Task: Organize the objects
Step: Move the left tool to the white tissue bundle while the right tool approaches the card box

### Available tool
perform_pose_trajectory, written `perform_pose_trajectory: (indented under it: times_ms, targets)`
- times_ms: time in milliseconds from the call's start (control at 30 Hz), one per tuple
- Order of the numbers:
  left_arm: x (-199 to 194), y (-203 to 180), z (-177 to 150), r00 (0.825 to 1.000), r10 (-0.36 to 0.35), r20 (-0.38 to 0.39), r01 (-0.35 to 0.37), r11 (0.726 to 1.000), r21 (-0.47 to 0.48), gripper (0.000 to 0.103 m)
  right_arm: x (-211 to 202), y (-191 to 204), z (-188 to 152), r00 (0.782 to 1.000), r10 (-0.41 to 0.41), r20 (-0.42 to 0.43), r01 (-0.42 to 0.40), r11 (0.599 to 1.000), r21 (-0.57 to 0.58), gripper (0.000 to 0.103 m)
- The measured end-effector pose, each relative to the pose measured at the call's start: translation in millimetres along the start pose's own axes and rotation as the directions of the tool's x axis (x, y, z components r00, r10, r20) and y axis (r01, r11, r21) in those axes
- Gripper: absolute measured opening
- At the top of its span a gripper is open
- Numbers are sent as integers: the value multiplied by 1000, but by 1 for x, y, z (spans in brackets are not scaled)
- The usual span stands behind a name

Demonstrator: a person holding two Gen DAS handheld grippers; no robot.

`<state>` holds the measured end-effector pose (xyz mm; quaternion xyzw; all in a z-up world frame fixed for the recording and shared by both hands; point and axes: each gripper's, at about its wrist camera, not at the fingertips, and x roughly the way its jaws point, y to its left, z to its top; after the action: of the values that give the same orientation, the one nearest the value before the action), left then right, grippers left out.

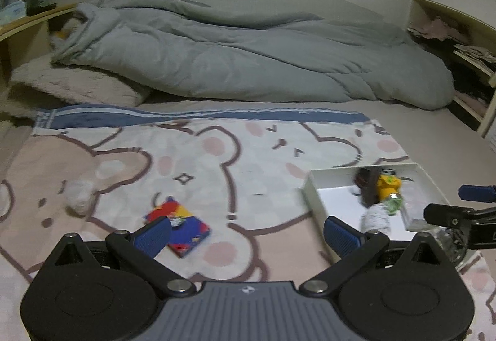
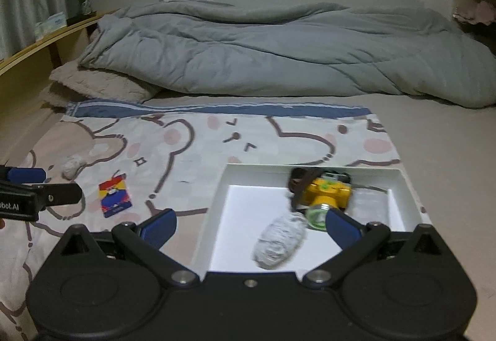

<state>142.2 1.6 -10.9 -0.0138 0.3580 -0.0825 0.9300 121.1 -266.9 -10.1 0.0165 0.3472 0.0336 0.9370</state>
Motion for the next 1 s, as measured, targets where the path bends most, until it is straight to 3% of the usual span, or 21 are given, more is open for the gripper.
perform_pose_trajectory:
  times_ms: [1000]
  targets:
    - [-45, 84, -17, 986, 139, 90, -137, 990, -26, 103, 27, 94, 6, 987, 160, 23, -156, 979, -132, 103]
